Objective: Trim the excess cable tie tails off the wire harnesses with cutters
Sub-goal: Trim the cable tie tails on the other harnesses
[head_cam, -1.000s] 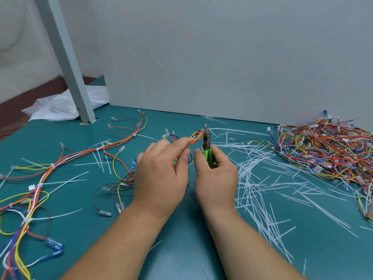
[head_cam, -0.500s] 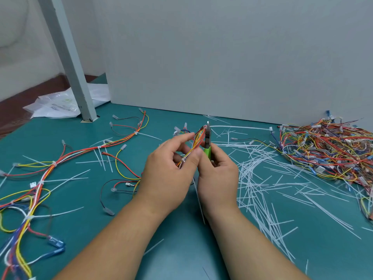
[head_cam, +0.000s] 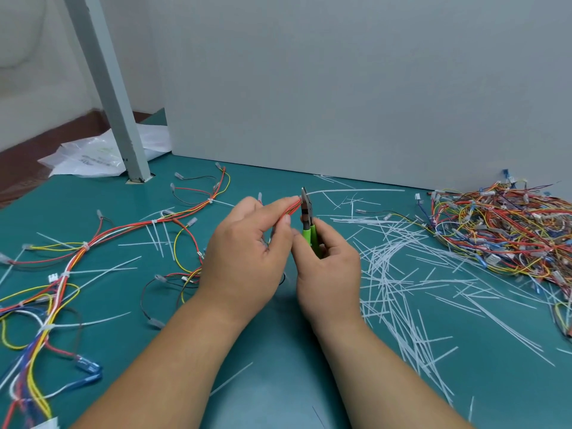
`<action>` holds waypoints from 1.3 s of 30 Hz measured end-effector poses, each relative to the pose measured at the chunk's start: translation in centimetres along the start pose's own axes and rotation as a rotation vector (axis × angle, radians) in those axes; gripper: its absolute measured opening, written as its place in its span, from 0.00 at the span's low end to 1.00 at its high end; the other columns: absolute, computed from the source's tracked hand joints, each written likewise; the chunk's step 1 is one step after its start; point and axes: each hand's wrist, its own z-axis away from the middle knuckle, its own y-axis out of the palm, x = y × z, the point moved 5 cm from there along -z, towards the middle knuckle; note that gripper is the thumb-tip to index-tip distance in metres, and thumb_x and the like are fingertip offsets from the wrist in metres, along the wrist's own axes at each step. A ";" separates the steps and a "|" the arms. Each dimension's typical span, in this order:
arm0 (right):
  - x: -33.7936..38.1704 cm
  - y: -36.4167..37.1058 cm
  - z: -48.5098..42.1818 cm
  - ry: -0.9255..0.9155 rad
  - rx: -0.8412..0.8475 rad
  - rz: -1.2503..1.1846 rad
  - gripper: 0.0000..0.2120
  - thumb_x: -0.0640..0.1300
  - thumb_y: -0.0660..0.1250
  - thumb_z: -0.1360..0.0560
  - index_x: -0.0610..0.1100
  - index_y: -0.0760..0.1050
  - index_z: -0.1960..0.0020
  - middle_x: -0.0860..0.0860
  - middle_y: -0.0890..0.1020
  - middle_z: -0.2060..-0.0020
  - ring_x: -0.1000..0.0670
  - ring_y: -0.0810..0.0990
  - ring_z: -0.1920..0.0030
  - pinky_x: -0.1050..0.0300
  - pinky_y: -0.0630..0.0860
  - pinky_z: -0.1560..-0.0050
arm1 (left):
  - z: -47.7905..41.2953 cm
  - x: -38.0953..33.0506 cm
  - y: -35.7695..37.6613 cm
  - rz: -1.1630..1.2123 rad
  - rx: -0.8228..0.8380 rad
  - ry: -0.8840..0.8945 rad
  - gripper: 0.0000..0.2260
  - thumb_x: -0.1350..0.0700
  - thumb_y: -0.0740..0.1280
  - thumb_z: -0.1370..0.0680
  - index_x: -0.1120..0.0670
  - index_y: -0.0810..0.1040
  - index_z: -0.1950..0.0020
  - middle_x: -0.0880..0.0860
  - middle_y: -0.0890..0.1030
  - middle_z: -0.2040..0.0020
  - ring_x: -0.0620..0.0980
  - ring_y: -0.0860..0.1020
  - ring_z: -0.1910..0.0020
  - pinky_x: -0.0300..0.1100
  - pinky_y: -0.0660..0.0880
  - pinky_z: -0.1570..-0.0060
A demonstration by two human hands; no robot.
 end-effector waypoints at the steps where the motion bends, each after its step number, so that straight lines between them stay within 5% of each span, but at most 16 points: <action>1: 0.0 0.0 0.0 0.001 0.001 -0.004 0.16 0.43 0.72 0.22 0.47 0.69 0.64 0.57 0.64 0.71 0.53 0.61 0.68 0.62 0.60 0.68 | 0.0 -0.1 -0.1 -0.006 0.010 0.012 0.14 0.53 0.64 0.19 0.46 0.83 0.36 0.51 0.73 0.60 0.48 0.73 0.65 0.45 0.74 0.60; 12: -0.4 0.0 -0.1 0.031 0.020 -0.005 0.18 0.41 0.71 0.22 0.43 0.65 0.65 0.53 0.62 0.71 0.50 0.60 0.68 0.58 0.58 0.68 | -0.2 -0.4 -0.6 -0.090 -0.011 0.067 0.13 0.55 0.65 0.20 0.48 0.84 0.37 0.51 0.72 0.60 0.48 0.72 0.63 0.42 0.72 0.58; 16: -0.5 -0.1 -0.2 0.017 0.004 -0.073 0.13 0.48 0.71 0.22 0.38 0.76 0.57 0.42 0.65 0.68 0.48 0.62 0.66 0.56 0.60 0.66 | 0.0 -0.2 -0.4 0.020 0.015 -0.002 0.16 0.44 0.64 0.20 0.45 0.83 0.37 0.48 0.73 0.56 0.42 0.74 0.56 0.32 0.71 0.54; 19: -0.5 0.0 -0.4 0.083 -0.020 -0.163 0.03 0.51 0.71 0.25 0.53 0.84 0.56 0.44 0.70 0.66 0.49 0.66 0.64 0.53 0.65 0.61 | -0.3 0.4 -1.1 0.175 -0.041 -0.145 0.17 0.35 0.58 0.21 0.39 0.82 0.44 0.48 0.76 0.52 0.41 0.75 0.51 0.26 0.67 0.50; 22: -0.4 0.3 -0.4 0.123 0.015 -0.243 0.06 0.51 0.71 0.26 0.60 0.85 0.55 0.49 0.74 0.64 0.50 0.67 0.63 0.54 0.66 0.60 | -0.7 0.6 -1.4 0.278 -0.095 -0.220 0.16 0.33 0.59 0.24 0.38 0.80 0.46 0.50 0.78 0.46 0.40 0.76 0.48 0.30 0.70 0.46; 26: -0.1 0.5 -0.2 0.093 0.114 -0.269 0.04 0.51 0.71 0.26 0.54 0.84 0.54 0.53 0.73 0.66 0.53 0.68 0.65 0.62 0.69 0.63 | -0.1 0.1 0.3 0.337 0.165 -0.201 0.27 0.33 0.63 0.26 0.36 0.68 0.27 0.39 0.70 0.28 0.37 0.69 0.29 0.44 0.72 0.36; 29: 0.0 0.7 0.0 0.071 0.165 -0.294 0.06 0.51 0.70 0.25 0.51 0.84 0.51 0.57 0.75 0.68 0.54 0.70 0.65 0.64 0.71 0.63 | 0.5 -0.2 1.7 0.575 0.344 -0.278 0.28 0.39 0.63 0.23 0.44 0.69 0.24 0.41 0.76 0.32 0.31 0.75 0.40 0.31 0.75 0.45; 31: -0.1 0.8 0.1 0.086 0.176 -0.315 0.07 0.50 0.71 0.24 0.48 0.83 0.51 0.57 0.76 0.67 0.54 0.71 0.64 0.62 0.71 0.63 | 0.7 -0.1 2.1 0.608 0.384 -0.306 0.28 0.38 0.60 0.22 0.48 0.70 0.24 0.46 0.79 0.34 0.37 0.77 0.47 0.28 0.74 0.49; 36: -0.6 1.0 0.0 0.165 0.174 -0.391 0.10 0.52 0.72 0.27 0.47 0.83 0.49 0.52 0.76 0.66 0.49 0.70 0.64 0.57 0.70 0.62 | 0.8 0.6 2.2 0.605 0.407 -0.340 0.32 0.32 0.59 0.22 0.47 0.68 0.23 0.54 0.76 0.32 0.40 0.77 0.45 0.34 0.76 0.44; 39: -0.4 1.1 0.0 0.163 0.221 -0.432 0.08 0.52 0.72 0.27 0.50 0.85 0.52 0.54 0.77 0.67 0.49 0.69 0.64 0.56 0.68 0.62 | 0.9 1.1 2.0 0.658 0.481 -0.319 0.32 0.38 0.61 0.23 0.43 0.61 0.19 0.41 0.75 0.29 0.34 0.75 0.38 0.33 0.71 0.37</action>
